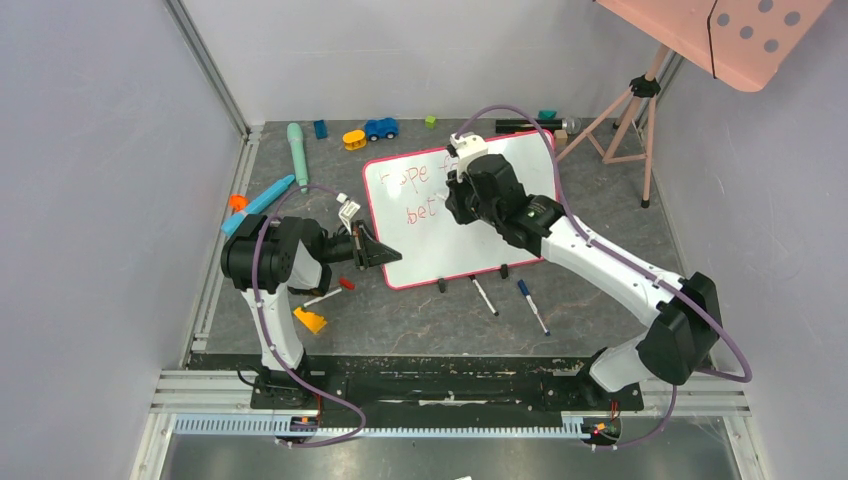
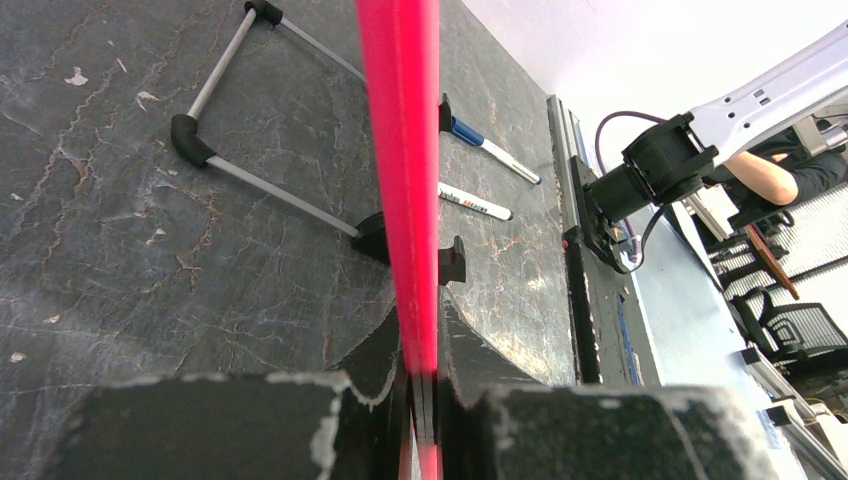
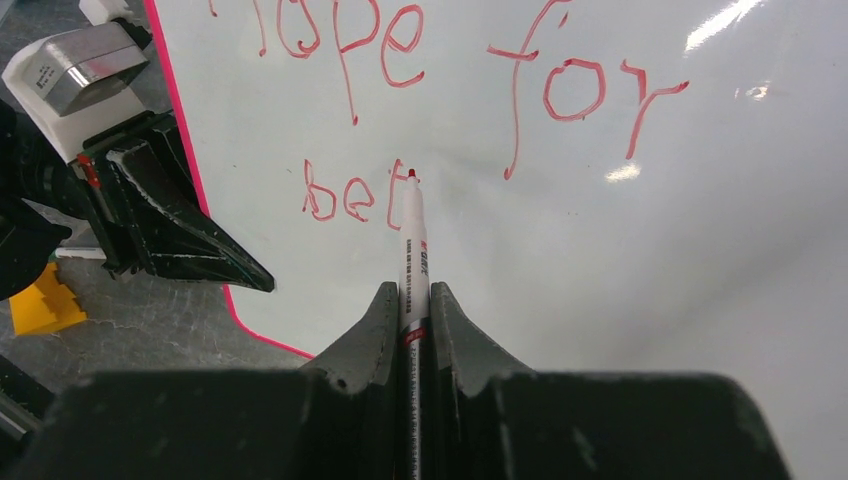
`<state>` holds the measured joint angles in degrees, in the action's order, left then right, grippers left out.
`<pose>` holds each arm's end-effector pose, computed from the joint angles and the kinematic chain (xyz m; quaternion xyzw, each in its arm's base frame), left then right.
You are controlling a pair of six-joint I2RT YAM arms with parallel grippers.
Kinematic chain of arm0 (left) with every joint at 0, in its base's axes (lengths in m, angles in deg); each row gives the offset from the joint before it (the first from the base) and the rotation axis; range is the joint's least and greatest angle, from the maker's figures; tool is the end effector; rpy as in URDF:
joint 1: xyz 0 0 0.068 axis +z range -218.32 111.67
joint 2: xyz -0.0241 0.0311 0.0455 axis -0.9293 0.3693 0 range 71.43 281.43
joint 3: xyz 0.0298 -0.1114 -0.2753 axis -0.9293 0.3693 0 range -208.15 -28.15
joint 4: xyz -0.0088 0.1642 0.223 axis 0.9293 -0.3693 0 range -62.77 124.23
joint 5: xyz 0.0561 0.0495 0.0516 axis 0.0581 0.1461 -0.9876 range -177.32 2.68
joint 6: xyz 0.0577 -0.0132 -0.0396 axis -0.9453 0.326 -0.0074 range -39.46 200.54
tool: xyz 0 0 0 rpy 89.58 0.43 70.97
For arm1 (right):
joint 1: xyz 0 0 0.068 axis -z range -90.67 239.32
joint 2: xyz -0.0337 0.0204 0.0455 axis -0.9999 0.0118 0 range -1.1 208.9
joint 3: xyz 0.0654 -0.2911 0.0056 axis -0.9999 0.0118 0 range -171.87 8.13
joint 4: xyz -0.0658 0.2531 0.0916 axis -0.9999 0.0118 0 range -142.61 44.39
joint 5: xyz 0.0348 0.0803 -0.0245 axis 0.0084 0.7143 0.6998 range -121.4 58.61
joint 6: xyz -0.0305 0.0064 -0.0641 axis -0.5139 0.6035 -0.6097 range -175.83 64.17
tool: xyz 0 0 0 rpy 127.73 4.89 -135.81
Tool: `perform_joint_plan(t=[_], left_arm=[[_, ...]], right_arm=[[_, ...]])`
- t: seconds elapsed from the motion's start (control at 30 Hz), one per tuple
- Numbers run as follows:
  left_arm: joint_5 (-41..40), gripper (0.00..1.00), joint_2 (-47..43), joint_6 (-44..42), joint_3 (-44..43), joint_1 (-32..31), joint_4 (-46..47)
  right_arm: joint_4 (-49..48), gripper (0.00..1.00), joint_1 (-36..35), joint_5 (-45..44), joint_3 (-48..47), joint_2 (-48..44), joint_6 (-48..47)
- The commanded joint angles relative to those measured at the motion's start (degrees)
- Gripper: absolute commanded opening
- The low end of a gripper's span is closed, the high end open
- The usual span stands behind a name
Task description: Write a sentence on the whiteboard
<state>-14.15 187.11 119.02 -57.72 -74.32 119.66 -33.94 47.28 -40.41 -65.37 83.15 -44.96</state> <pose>0.3068 -0.0886 0.1172 0.2424 0.6655 -0.6061 0.3619 0.2838 0.2437 0.3478 -0.1932 0.8398 0.1632 0.4804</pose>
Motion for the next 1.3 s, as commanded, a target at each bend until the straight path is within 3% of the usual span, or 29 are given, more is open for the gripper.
perform_joint_plan(t=[0.0, 0.57, 1.27], left_arm=[[3.3, 0.02, 0.6, -7.6, -0.3, -1.2, 3.8], [3.3, 0.02, 0.5, -7.6, -0.3, -1.2, 3.8], [3.2, 0.02, 0.5, -7.6, -0.3, -1.2, 3.8]], right_arm=[[-0.4, 0.0, 0.7, -0.6, -2.2, -0.2, 0.1], [-0.8, 0.0, 0.9, 0.0, -1.1, 3.0, -1.5], [2.5, 0.0, 0.8, -6.7, -0.8, 2.0, -0.5]])
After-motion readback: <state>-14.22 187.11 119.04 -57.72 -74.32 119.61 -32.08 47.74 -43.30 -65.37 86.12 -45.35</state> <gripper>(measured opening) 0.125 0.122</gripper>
